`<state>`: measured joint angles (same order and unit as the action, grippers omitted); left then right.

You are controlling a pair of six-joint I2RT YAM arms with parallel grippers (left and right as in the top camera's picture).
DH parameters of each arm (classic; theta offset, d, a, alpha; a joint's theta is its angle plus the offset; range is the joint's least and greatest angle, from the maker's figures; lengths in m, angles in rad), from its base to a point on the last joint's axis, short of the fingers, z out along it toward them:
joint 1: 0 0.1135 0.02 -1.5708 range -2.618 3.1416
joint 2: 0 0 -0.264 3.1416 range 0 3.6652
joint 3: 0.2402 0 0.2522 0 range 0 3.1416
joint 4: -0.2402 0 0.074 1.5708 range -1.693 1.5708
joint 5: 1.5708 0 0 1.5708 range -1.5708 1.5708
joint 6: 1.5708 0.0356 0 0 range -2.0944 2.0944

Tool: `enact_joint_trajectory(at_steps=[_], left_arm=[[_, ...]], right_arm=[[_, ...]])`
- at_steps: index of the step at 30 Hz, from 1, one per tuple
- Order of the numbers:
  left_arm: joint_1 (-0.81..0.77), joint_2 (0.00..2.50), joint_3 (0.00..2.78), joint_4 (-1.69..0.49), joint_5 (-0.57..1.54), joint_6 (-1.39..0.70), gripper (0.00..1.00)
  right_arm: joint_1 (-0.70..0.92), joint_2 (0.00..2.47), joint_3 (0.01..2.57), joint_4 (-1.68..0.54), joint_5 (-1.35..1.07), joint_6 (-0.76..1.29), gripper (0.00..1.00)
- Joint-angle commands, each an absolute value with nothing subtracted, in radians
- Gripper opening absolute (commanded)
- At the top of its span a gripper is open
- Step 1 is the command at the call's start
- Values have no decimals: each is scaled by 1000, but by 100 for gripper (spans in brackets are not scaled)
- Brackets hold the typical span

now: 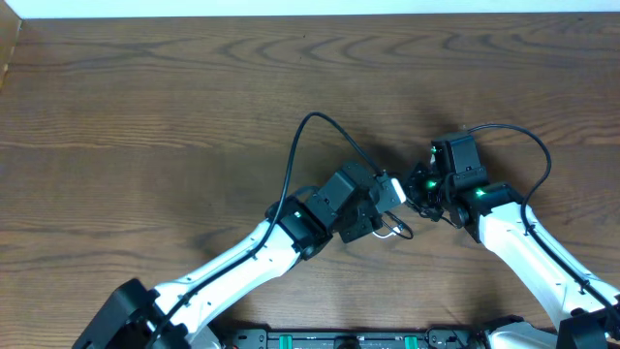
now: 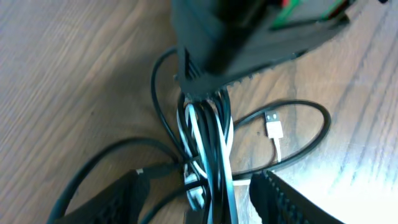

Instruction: Untangle cables

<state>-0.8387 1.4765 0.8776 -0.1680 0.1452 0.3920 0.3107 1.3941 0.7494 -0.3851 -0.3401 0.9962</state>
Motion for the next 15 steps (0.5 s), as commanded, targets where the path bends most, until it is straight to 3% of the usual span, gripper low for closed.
enact_joint_trajectory(at_steps=[1,2,7,11,15], left_arm=[[-835,1506,900,-162,154,386,54],[-835,1511,900,-162,154,386,51],[-834,1515,900,-130,145,386,8],[-834,1515,900,-54,88,355,8],[-834,1515,900,36,-108,250,8]], right_arm=[[307,1399,742,-387,-321,978,1],[307,1399,742,-387,-321,978,1],[307,1399,742,-387,-321,978,1],[307,1399,742,-408,-321,977,1],[307,1399,742,-461,-321,944,1]])
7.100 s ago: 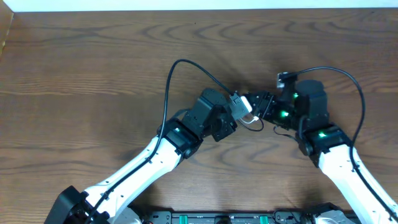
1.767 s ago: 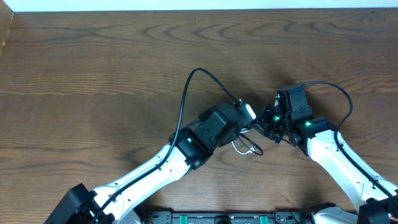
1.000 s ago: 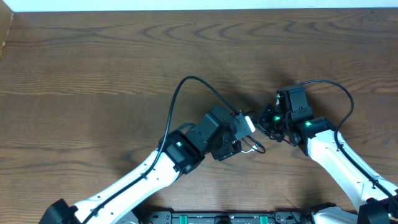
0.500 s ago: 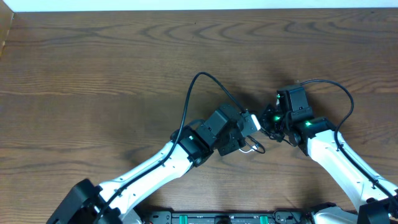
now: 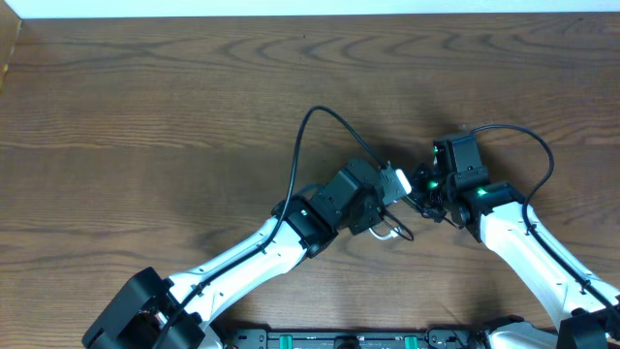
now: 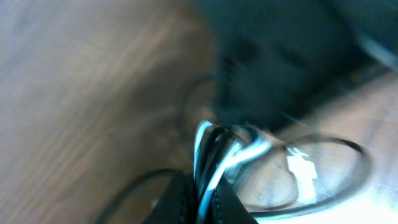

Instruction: Untangle cables

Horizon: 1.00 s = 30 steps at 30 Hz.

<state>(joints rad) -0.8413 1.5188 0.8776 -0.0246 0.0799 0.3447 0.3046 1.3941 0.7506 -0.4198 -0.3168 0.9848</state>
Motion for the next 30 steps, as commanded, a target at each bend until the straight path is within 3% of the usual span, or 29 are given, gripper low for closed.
enact_joint_trajectory(at_steps=[1,14,21,25,30], left_arm=[[-832,1515,900,50,-147,236,8],[-736,1513,900,93,-604,-48,8],[-648,1507,900,92,-743,-56,8],[-604,1507,900,78,-692,-151,8],[-591,1507,900,63,-313,-155,8]], right_arm=[[307,1399,742,-471,-320,941,1],[300,1399,742,-546,-228,900,1],[147,1399,742,-656,-70,891,1],[23,1399,742,-666,-123,810,1],[-30,1399,742,-641,-201,736,2]])
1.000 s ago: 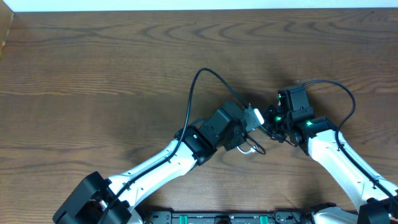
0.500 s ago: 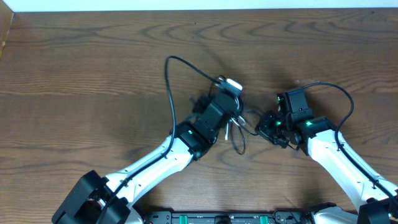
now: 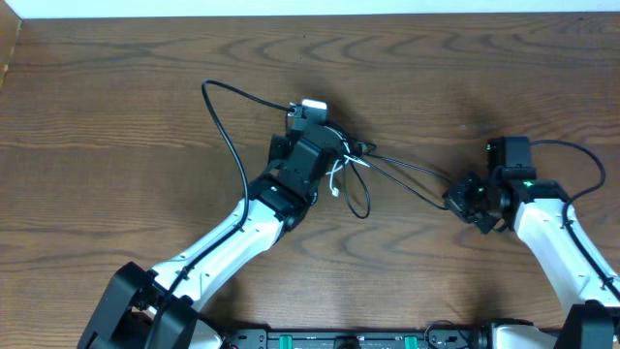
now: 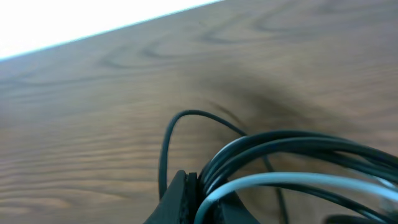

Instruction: Untangle cables

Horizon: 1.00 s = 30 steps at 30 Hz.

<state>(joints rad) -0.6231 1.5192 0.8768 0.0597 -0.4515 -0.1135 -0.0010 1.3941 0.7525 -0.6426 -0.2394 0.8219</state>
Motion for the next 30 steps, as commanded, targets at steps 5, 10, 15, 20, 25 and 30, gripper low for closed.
enact_joint_trajectory(at_steps=[5,10,15,20,25,30], left_arm=[[-591,1507,900,56,-67,-155,8],[-591,1507,900,-3,-3,-155,8],[-591,1507,900,-10,120,-155,8],[-591,1507,900,-2,154,-155,8],[-591,1507,900,-3,153,-270,8],[-591,1507,900,-3,153,-338,8]], right_arm=[[-30,1399,742,-550,-348,563,22],[-28,1399,742,-398,-689,319,56],[-2,1399,742,-288,-900,275,68],[79,1399,742,-241,-859,307,73],[220,1399,742,-246,-619,714,69],[362,1399,742,-223,-430,944,66]])
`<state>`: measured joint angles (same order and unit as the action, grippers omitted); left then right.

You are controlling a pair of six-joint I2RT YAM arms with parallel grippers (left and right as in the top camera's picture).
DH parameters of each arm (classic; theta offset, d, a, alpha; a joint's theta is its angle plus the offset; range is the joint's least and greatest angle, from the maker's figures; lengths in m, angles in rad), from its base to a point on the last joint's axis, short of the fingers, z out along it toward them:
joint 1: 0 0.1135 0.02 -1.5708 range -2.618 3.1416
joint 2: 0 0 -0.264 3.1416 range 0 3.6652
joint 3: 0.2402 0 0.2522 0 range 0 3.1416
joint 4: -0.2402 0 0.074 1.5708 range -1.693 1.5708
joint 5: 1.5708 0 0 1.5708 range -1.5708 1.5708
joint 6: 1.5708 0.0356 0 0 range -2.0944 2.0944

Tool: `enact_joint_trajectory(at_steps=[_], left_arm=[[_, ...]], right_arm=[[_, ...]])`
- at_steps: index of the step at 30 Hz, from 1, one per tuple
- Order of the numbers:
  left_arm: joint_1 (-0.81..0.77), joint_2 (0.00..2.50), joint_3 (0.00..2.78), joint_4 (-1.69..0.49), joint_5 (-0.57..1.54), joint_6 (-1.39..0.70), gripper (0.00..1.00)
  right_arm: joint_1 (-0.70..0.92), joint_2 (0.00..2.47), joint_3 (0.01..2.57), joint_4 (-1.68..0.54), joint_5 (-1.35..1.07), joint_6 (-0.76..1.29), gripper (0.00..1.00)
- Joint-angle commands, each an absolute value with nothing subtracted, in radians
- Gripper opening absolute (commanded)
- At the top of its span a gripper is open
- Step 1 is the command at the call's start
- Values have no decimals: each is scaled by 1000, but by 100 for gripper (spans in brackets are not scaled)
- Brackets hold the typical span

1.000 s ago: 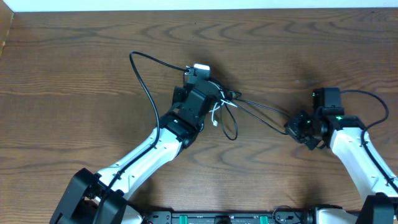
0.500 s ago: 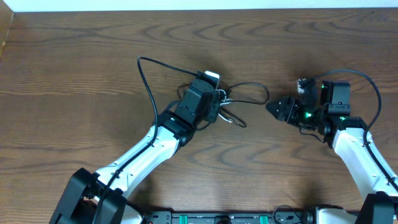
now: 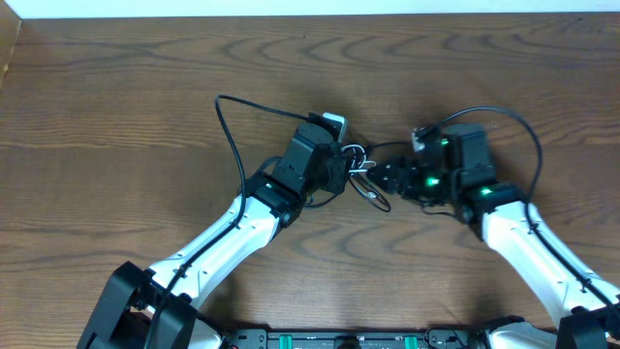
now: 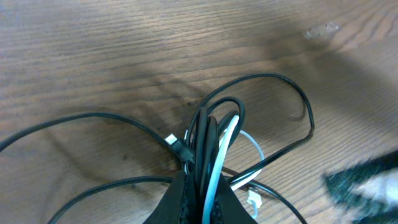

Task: Untangle cables
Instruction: 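Grasp a cable with the right gripper and pull it rightward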

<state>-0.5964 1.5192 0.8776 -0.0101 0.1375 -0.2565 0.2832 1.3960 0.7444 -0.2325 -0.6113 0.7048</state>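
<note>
A tangle of black and white cables [image 4: 214, 134] lies mid-table, and my left gripper [image 4: 204, 198] is shut on its strands. Overhead, that gripper [image 3: 341, 167] sits at the tangle's [image 3: 363, 176] left side. A black loop [image 4: 292, 106] spreads out to the right, and a white plug [image 4: 253, 200] and a black plug [image 4: 176, 143] lie by the fingers. My right gripper [image 3: 387, 179] is right up against the tangle's right side; whether its jaws grip anything is hidden. It shows only as a blur in the left wrist view.
One long black cable [image 3: 232, 126] arcs out to the left of my left arm. Another black cable [image 3: 518, 126] arches over my right wrist. A light strip [image 3: 291, 8] runs along the far edge of the wooden table [image 3: 116, 116].
My right gripper moved left from about the table's right side to the tangle. My left gripper shifted slightly right and nearer. The stretched black strands between them have gone slack into loops.
First both grippers met at the tangle, my left open around it. Then my left was shut on the strands. Then the two stood far apart with black strands stretched between them. Now they are close again over a looser bundle.
</note>
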Motion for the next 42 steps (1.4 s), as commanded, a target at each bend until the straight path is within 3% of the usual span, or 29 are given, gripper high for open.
enact_joint_trajectory(at_steps=[1,10,17,24,27,30,32,42], left_arm=[[-591,1507,900,-3,153,-352,8],[-592,1507,900,-4,220,-380,8],[-592,1507,900,-4,289,-380,8],[-592,1507,900,-3,375,-380,8],[-592,1507,900,-4,425,-380,8],[-592,1507,900,-7,428,-379,8],[-592,1507,900,-16,392,-379,8],[-591,1507,900,-229,-183,-379,8]], right_arm=[[384,1399,742,-224,-389,977,66],[449,1420,742,-195,-203,1100,64],[449,1551,742,-39,-299,1123,56],[447,1656,742,72,-298,1159,54],[447,1668,742,123,-310,1159,38],[447,1667,742,128,-318,1154,11],[443,1667,742,127,-318,1121,1],[231,1513,743,120,-621,791,1]])
